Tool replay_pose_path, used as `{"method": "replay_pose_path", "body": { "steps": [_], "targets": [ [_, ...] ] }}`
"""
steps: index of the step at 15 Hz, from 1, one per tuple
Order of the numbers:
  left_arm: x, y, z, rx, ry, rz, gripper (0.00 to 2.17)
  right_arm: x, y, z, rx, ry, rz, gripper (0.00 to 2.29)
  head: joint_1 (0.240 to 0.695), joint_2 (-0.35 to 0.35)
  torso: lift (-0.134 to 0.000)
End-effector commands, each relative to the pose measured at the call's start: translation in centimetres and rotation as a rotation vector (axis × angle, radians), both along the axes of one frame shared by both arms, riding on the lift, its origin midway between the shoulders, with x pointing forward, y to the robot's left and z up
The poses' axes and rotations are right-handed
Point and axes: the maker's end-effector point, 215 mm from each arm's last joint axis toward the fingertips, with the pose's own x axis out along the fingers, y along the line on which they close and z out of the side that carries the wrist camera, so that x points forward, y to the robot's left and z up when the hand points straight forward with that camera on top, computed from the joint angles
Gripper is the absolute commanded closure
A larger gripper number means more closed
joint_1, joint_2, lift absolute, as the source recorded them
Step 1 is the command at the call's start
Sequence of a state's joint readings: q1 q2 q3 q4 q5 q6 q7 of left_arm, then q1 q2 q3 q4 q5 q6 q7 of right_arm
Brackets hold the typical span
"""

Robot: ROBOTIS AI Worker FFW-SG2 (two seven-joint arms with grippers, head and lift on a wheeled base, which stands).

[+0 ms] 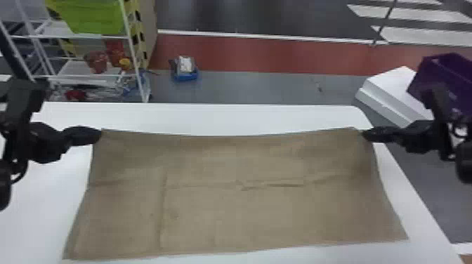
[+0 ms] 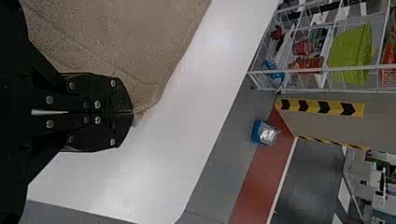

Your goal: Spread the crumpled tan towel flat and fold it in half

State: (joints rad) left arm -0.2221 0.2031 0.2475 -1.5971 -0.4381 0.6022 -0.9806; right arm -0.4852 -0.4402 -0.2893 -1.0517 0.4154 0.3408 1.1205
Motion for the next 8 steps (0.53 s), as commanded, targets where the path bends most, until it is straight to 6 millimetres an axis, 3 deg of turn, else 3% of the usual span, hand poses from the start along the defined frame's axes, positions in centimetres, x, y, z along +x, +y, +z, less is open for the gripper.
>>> {"method": "replay_pose_path", "body": {
  "steps": [1, 3, 4, 6, 8],
  "targets": [
    [-0.7, -0.1, 0.8, -0.024, -0.014, 0.004, 1.33, -1.2, -1.9, 0.7, -0.005, -0.030, -0.014, 1.21, 0.695, -0.111, -0.124],
    [-1.1, -0.7, 0.2, -0.051, 0.013, -0.002, 1.38, -1.6, -2.5, 0.6, -0.013, -0.033, -0.016, 1.21, 0.695, -0.123, -0.124],
    [-1.1, -0.9, 0.1, -0.054, 0.014, 0.001, 1.54, -1.5, -2.3, 0.7, -0.011, -0.041, -0.010, 1.21, 0.695, -0.138, -0.124],
    [-1.4, -1.1, 0.7, -0.060, 0.005, 0.001, 1.54, -1.8, -2.0, 0.4, -0.005, -0.039, -0.006, 1.21, 0.695, -0.143, -0.124],
    [-2.8, -1.1, 2.1, -0.082, -0.014, 0.005, 1.54, -2.4, -1.3, 2.1, 0.017, -0.097, 0.012, 1.21, 0.695, -0.146, -0.124]
  ]
}}
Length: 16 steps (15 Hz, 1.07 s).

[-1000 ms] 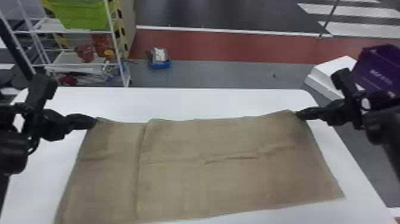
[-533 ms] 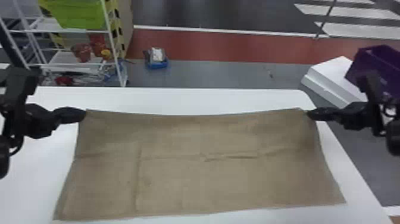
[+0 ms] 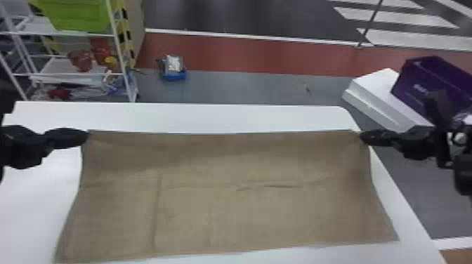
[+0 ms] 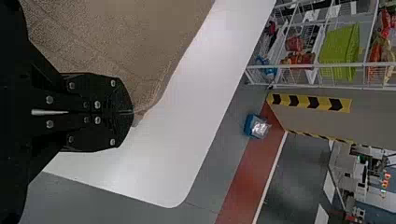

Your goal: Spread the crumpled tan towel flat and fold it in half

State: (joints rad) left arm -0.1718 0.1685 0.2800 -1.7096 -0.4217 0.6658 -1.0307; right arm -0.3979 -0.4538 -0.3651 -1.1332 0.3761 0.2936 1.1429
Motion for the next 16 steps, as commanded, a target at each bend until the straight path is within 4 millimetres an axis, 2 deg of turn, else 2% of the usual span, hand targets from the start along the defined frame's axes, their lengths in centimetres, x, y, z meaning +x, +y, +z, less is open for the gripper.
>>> {"method": "replay_pose_path", "body": {
  "steps": [1, 2, 4, 7, 11, 14, 16],
  "targets": [
    [-1.8, 0.6, 1.2, -0.032, -0.015, 0.020, 1.54, -1.1, 0.5, 1.6, 0.014, -0.063, 0.018, 1.21, 0.695, -0.146, -0.124],
    [-2.6, 1.1, 1.6, -0.049, -0.024, 0.027, 1.54, -2.0, -0.1, 2.5, 0.014, -0.085, 0.017, 1.21, 0.695, -0.143, -0.124],
    [-4.4, 1.5, 2.2, -0.074, -0.034, 0.036, 1.54, -3.8, -0.2, 2.9, 0.031, -0.110, 0.031, 1.21, 0.695, -0.142, -0.124],
    [-6.7, 1.7, 2.7, -0.098, -0.053, 0.043, 1.54, -6.9, -1.5, 3.4, 0.019, -0.164, 0.033, 1.21, 0.695, -0.145, -0.124],
    [-10.3, 2.0, 2.6, -0.120, -0.057, 0.043, 1.54, -12.4, -2.4, 2.7, 0.017, -0.224, 0.060, 1.21, 0.695, -0.172, -0.124],
    [-12.1, 0.8, 1.8, -0.138, -0.061, 0.026, 1.54, -15.9, -1.7, 1.7, 0.012, -0.252, 0.095, 1.21, 0.695, -0.196, -0.124],
    [-12.9, 0.3, 1.0, -0.134, -0.066, 0.015, 1.54, -17.5, -1.0, 0.9, 0.004, -0.263, 0.120, 1.21, 0.695, -0.205, -0.124]
  ]
}}
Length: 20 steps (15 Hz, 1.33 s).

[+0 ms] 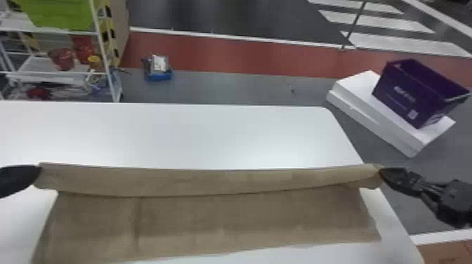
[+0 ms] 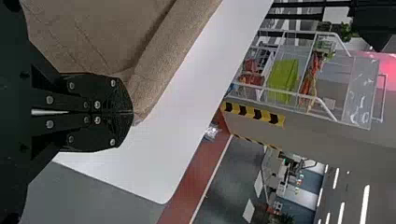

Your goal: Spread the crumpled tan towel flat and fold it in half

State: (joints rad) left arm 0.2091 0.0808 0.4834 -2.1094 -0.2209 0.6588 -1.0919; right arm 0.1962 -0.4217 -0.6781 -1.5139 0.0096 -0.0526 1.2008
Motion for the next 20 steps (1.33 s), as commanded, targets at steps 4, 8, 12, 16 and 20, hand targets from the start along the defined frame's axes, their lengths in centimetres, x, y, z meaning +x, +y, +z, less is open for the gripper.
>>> {"method": "replay_pose_path", "body": {
  "steps": [4, 8, 12, 16, 20],
  "targets": [
    [-2.4, -0.9, -2.1, 0.022, -0.018, -0.019, 1.54, -3.6, 1.1, -1.9, -0.030, -0.028, 0.045, 1.21, 0.695, -0.214, -0.124],
    [-3.9, -0.9, -3.4, 0.020, -0.006, -0.017, 1.62, -4.4, 0.6, -2.4, -0.059, -0.058, 0.056, 1.21, 0.695, -0.228, -0.124],
    [-5.3, -1.1, -4.6, 0.021, 0.009, -0.017, 1.62, -5.0, -0.2, -2.3, -0.111, -0.096, 0.072, 1.21, 0.695, -0.243, -0.124],
    [-6.6, 0.4, -2.9, -0.042, -0.019, 0.011, 1.62, -5.4, -1.4, -0.5, -0.154, -0.131, 0.071, 1.21, 0.695, -0.260, -0.124],
    [-7.9, 0.1, -5.3, -0.023, 0.037, 0.011, 1.45, -5.8, -1.1, -3.6, -0.172, -0.058, 0.091, 1.18, 0.695, -0.264, -0.124]
  ]
}}
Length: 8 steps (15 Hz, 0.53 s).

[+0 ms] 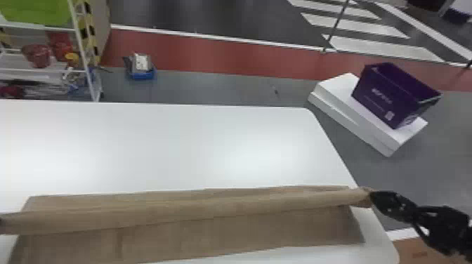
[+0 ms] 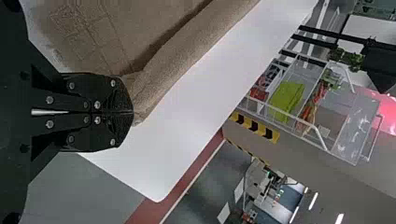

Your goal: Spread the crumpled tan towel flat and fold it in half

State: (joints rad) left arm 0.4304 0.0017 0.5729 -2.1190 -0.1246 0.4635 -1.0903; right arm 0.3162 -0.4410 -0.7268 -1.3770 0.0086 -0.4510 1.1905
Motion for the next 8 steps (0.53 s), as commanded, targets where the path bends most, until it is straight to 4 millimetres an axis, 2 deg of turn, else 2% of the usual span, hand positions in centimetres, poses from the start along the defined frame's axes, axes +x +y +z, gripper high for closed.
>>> {"method": "replay_pose_path", "body": {
  "steps": [1, 2, 3, 4, 6, 8],
  "targets": [
    [-0.6, -0.6, -1.9, 0.032, 0.046, -0.006, 1.01, -0.2, 0.7, -1.7, 0.003, 0.036, 0.011, 0.88, 0.695, -0.264, -0.124],
    [-0.8, -0.5, -2.5, 0.040, 0.066, -0.005, 0.21, -0.3, 0.7, -2.3, -0.009, 0.053, 0.012, 0.54, 0.695, -0.265, -0.124],
    [-1.1, -0.3, -3.1, 0.043, 0.078, 0.000, 0.00, -0.4, 0.6, -2.6, -0.005, 0.057, 0.006, 0.25, 0.695, -0.265, -0.124],
    [-1.3, 0.2, -3.6, 0.057, 0.090, 0.008, 0.00, -0.8, -0.2, -2.6, 0.004, 0.057, -0.010, 0.05, 0.695, -0.265, -0.124],
    [-2.0, 2.1, -4.1, 0.058, 0.102, 0.040, 0.03, -2.0, -1.9, -1.4, 0.011, -0.005, -0.040, 0.03, 0.695, -0.268, -0.124],
    [-2.7, 4.1, -3.4, 0.064, 0.081, 0.054, 0.06, -3.2, -4.0, -1.0, 0.002, -0.010, -0.086, 0.03, 0.695, -0.276, -0.124]
  ]
}}
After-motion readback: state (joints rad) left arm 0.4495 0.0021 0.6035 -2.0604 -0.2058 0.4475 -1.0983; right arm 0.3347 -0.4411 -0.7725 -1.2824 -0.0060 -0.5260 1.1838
